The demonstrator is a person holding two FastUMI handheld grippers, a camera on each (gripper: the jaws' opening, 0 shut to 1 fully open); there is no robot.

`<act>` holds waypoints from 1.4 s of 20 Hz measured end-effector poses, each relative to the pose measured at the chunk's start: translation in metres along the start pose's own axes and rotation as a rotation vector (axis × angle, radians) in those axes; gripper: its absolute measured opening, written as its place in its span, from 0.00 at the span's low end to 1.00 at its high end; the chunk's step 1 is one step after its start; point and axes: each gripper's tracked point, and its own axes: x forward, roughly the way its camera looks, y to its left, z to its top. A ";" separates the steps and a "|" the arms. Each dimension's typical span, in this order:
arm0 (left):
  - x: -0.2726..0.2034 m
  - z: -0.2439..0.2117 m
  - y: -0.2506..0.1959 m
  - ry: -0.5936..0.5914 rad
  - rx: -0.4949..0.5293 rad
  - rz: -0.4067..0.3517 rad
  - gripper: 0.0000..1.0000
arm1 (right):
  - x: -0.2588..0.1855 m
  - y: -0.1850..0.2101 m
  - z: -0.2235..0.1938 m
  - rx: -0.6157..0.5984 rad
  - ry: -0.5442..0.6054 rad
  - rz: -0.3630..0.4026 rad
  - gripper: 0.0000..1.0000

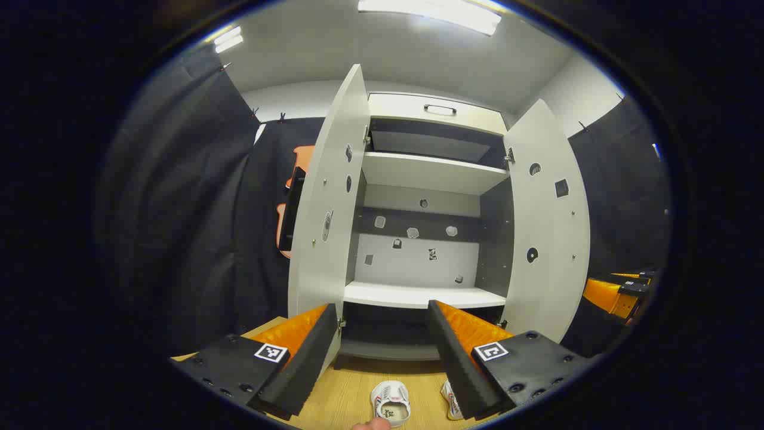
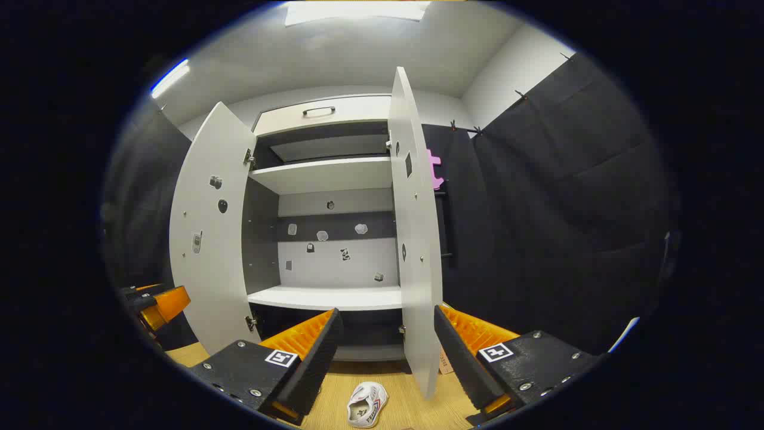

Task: Grab one shoe with the right hand and put it into the shoe cabinet, grab the other shoe with the left hand and put it into the shoe cabinet; then close the right door with the right hand and the left door with the left hand.

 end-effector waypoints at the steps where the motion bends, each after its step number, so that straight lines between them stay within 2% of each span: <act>1: 0.000 -0.001 -0.001 0.000 0.001 0.000 0.98 | 0.000 0.000 -0.001 0.000 0.003 0.001 0.94; 28: 0.008 -0.012 0.000 0.027 -0.015 -0.001 0.98 | 0.009 0.013 -0.003 -0.015 0.015 0.008 0.94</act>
